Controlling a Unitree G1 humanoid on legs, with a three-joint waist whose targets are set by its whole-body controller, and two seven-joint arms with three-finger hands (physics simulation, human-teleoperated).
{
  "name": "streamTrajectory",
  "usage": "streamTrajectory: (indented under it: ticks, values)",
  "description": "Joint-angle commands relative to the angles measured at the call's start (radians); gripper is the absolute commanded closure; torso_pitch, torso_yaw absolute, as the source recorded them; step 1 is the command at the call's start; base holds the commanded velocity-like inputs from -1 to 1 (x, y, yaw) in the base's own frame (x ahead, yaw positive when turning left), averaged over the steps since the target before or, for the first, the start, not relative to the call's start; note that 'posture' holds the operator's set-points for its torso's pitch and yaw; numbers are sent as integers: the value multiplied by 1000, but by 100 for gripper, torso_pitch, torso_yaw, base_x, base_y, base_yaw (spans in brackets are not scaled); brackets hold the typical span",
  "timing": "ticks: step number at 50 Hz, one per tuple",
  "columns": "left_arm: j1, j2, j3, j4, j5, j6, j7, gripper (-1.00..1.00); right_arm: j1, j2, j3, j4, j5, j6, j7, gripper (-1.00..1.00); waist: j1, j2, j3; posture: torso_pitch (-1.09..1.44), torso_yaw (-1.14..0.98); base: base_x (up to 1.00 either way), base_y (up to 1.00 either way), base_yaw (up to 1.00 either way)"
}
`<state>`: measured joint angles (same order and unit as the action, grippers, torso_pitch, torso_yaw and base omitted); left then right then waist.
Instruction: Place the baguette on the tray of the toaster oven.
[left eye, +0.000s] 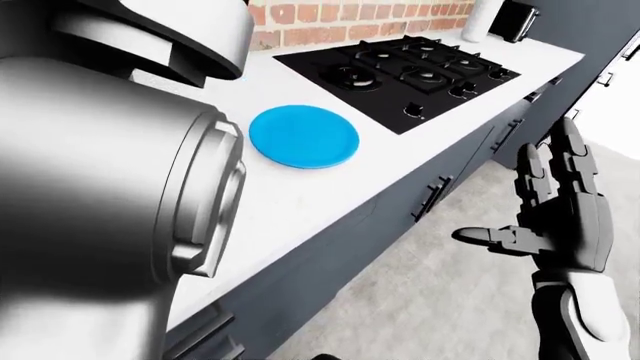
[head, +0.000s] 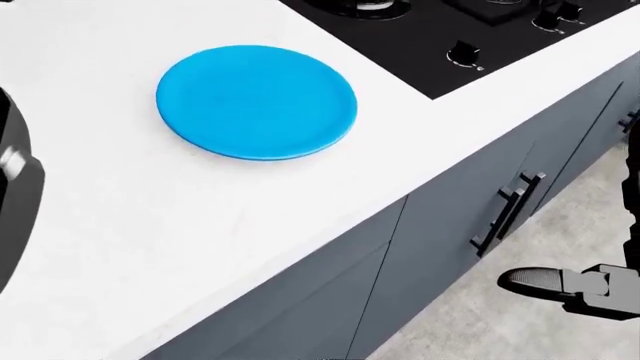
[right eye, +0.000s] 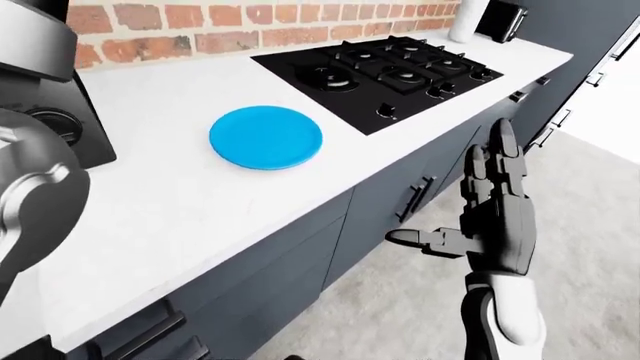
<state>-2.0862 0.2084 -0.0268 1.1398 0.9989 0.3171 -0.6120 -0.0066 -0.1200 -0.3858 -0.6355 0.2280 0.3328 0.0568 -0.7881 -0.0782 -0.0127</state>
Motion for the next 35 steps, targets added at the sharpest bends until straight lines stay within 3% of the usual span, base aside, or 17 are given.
streamTrajectory:
  ticks: [1,35]
  values:
    - [-35,8,7,-31,-3,-4,15,100,-17,-13,-13,-36,4,-22,-2,-100,-1,3,-18,0,-79,0,0,0]
    - [-46,7,4,-65,17,12,-4,100,-14,-9,-5,-43,-1,-23,1,-100,80,16,-16,0,-62,0,0,0]
